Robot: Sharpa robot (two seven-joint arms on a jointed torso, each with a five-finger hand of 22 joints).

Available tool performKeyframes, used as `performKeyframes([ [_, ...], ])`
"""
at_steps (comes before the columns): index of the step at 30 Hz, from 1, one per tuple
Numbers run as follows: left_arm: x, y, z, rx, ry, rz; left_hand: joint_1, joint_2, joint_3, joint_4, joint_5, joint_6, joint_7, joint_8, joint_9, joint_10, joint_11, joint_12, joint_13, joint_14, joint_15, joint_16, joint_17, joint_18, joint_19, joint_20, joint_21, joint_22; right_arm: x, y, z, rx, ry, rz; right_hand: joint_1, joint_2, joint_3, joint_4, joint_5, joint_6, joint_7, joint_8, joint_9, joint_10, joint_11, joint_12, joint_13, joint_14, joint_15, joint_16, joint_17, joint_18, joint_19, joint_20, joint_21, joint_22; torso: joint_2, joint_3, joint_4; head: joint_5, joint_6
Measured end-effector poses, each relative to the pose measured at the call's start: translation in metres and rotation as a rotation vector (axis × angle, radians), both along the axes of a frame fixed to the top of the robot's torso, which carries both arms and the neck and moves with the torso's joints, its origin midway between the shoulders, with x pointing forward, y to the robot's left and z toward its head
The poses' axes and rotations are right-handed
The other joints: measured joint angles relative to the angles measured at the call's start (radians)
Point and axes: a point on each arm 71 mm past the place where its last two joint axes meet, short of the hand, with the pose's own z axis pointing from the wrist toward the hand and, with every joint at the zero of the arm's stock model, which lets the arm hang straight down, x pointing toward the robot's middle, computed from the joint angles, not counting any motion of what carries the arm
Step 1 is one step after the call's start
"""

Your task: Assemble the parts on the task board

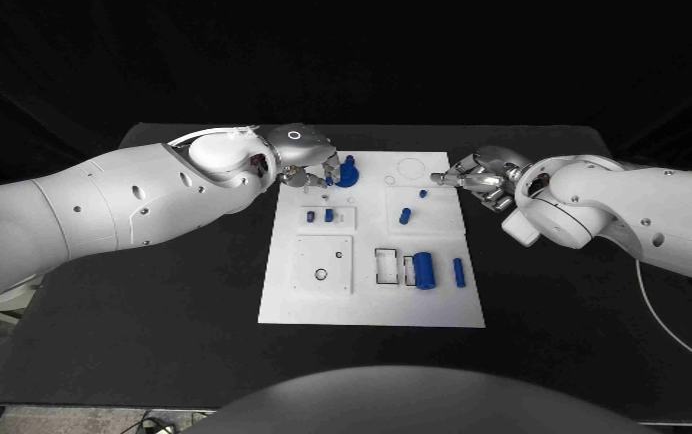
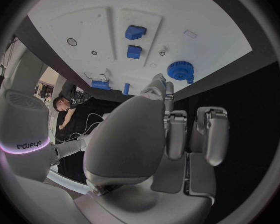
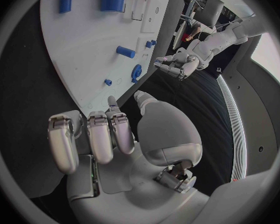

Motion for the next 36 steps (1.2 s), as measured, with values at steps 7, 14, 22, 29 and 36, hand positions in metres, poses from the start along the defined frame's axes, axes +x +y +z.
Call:
performKeyframes([
  [7, 0.000, 0.000, -0.002, 0.012, 0.017, 0.004, 0.000, 0.000, 0.003, -0.003, 0.000, 0.000, 0.000, -0.002, -0.001, 0.000, 0.000, -0.006, 0.001, 0.000, 0.000, 0.000, 0.000, 0.000, 0.000, 0.000, 0.000, 0.000, 0.000, 0.000, 0.000, 0.001, 0.000, 0.001, 0.000, 0.000, 0.000, 0.000, 0.000, 0.000, 0.000, 0.000, 0.000, 0.000, 0.000, 0.000, 0.000, 0.000, 0.000, 0.000, 0.000, 0.000, 0.000, 0.000, 0.000, 0.000, 0.001, 0.0000, -0.0005, 0.000, 0.000],
  [14, 0.004, 0.001, -0.006, 0.034, 0.034, 0.015, 0.000, 0.000, 0.003, -0.003, 0.000, 0.000, 0.000, -0.004, -0.002, 0.000, 0.000, -0.006, 0.000, 0.000, 0.000, 0.000, 0.000, 0.000, 0.000, 0.000, 0.000, 0.000, 0.000, 0.000, 0.000, 0.001, 0.001, 0.001, 0.000, 0.000, 0.000, 0.000, 0.000, 0.000, 0.000, 0.000, 0.000, 0.000, 0.000, 0.000, 0.000, 0.000, 0.000, 0.000, 0.000, 0.000, 0.000, 0.000, 0.000, 0.000, 0.001, -0.0001, 0.0001, 0.000, 0.000],
  [22, 0.004, 0.002, -0.010, 0.057, 0.049, 0.018, 0.000, 0.000, 0.006, 0.000, -0.002, 0.000, 0.000, -0.005, -0.003, 0.000, 0.000, -0.006, 0.000, 0.000, 0.000, 0.000, 0.000, 0.000, 0.000, 0.000, 0.000, 0.000, 0.000, 0.000, 0.000, 0.001, 0.001, 0.001, 0.000, 0.000, 0.000, 0.000, 0.000, 0.000, 0.000, 0.000, 0.000, 0.000, 0.000, 0.000, 0.000, 0.000, 0.000, 0.000, 0.000, 0.000, 0.000, 0.000, 0.000, 0.000, 0.000, -0.0001, 0.0002, 0.001, 0.000],
  [29, 0.005, 0.002, -0.015, 0.073, 0.061, 0.021, -0.001, -0.001, 0.008, -0.003, -0.003, 0.000, 0.000, -0.006, -0.002, -0.001, 0.000, -0.006, 0.000, 0.000, 0.000, 0.000, 0.000, 0.000, 0.000, 0.000, 0.000, 0.000, 0.000, 0.000, 0.000, 0.001, 0.001, 0.001, 0.000, 0.000, 0.000, 0.000, 0.000, 0.000, 0.000, 0.000, 0.000, 0.000, 0.000, 0.000, 0.000, 0.000, 0.000, 0.000, 0.000, 0.000, 0.000, 0.000, 0.000, 0.000, 0.000, 0.0000, 0.0003, 0.001, 0.000],
  [36, 0.005, 0.001, -0.018, 0.081, 0.064, 0.022, -0.003, -0.003, 0.008, -0.003, -0.003, -0.002, -0.002, -0.007, -0.002, -0.001, 0.001, -0.006, -0.001, 0.000, 0.000, 0.000, 0.000, 0.000, 0.000, 0.000, 0.000, 0.000, 0.000, 0.000, 0.000, 0.001, 0.001, 0.001, 0.000, 0.000, 0.000, 0.000, 0.000, 0.000, 0.000, 0.000, 0.000, 0.000, 0.000, 0.000, 0.000, 0.000, 0.000, 0.000, 0.000, 0.000, 0.000, 0.000, 0.000, 0.001, 0.000, 0.0000, -0.0002, 0.001, 0.000],
])
